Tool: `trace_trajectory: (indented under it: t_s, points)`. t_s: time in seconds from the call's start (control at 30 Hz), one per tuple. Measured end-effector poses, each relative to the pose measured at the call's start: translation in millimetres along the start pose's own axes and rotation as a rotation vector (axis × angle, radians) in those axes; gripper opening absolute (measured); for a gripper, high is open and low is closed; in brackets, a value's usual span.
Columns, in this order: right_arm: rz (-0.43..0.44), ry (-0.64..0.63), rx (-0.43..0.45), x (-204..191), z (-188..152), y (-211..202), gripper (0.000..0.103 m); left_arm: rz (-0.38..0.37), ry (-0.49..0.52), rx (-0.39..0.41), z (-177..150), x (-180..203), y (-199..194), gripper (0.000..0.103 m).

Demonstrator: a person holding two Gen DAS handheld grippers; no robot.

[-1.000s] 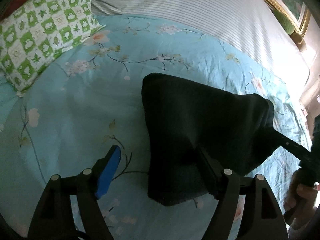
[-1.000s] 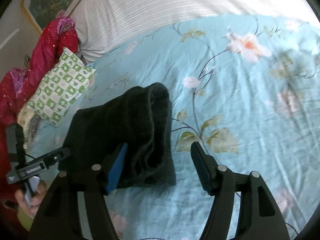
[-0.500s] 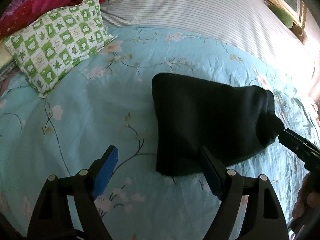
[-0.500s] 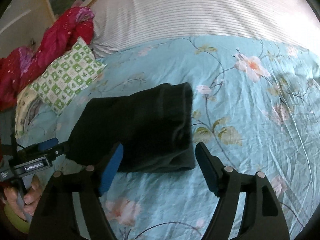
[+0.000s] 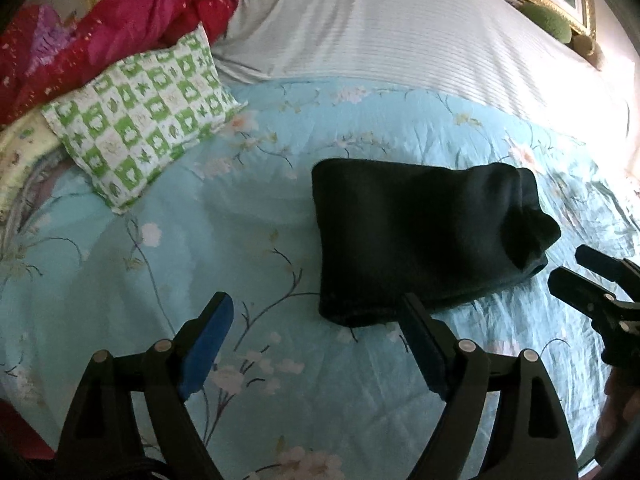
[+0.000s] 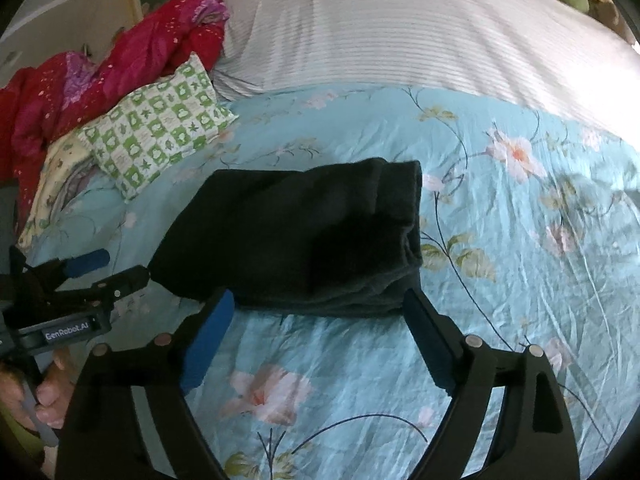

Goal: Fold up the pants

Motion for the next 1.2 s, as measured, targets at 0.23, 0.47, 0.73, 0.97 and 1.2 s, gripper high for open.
trace_trajectory:
  t_s: [0.23, 0.47, 0.73, 0.97, 1.2]
  points:
    - [-0.022, -0.073, 0.024, -14, 1, 0, 0.094, -0.020, -0.012, -0.002, -3, -1, 1, 0.090]
    - [-0.030, -0.118, 0.062, -19, -1, 1, 0.100, -0.010, -0.009, -0.008, -6, 1, 10, 0.090]
    - [-0.031, -0.113, 0.034, -16, -9, 14, 0.100, -0.008, -0.014, -0.024, -13, 4, 19, 0.095]
    - [-0.025, -0.099, 0.031, -14, -12, 19, 0.100, -0.017, 0.001, -0.012, -12, 8, 21, 0.095]
    - [-0.031, -0.093, 0.020, -11, -13, 21, 0.100, -0.039, 0.006, -0.016, -12, 11, 22, 0.095]
Point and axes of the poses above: each gripper's, at about its wrist camera, not at the fingertips, and y roughly the way its jaws point, x to its right, z to its top, the point moved 8 cm from there along y, roughly the way its jaws point, and after that the axes turned 15 degrees about z, right-handed, at the moved point
